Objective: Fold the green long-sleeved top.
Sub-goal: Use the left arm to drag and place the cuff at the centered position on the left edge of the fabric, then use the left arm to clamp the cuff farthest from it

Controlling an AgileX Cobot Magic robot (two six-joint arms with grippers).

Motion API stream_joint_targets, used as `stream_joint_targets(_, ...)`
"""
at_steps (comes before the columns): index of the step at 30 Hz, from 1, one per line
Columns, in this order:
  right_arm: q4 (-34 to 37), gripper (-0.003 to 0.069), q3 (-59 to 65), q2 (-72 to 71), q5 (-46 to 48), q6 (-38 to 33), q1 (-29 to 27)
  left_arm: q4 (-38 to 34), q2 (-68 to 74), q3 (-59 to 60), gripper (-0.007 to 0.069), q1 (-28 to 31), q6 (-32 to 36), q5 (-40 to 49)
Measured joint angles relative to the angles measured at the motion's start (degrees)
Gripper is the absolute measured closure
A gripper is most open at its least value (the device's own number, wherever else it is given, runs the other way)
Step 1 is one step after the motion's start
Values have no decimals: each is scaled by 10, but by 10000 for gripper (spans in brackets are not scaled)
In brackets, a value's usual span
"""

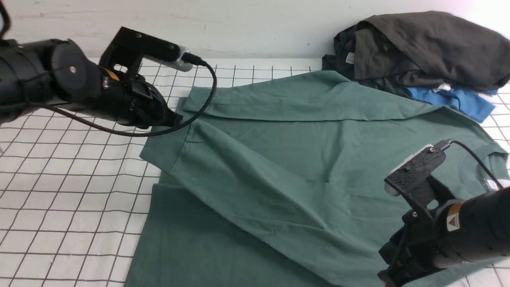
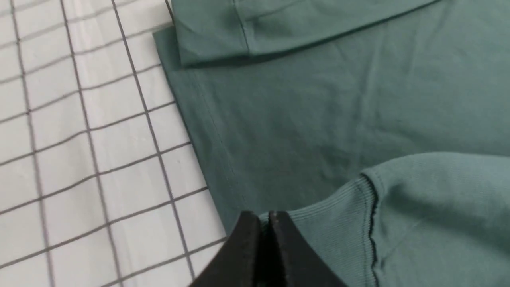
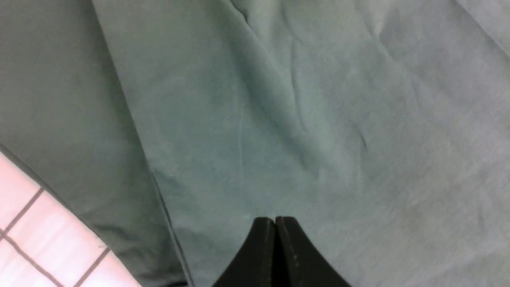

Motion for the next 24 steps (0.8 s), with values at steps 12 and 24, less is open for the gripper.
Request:
stream_joint_targets(12, 3, 669, 0, 0, 33, 1, 0, 35, 111, -165, 304, 0, -45, 127)
stream_joint_targets(24, 55, 669, 0, 0, 31, 1, 0, 44, 349, -509, 228, 0, -101, 223)
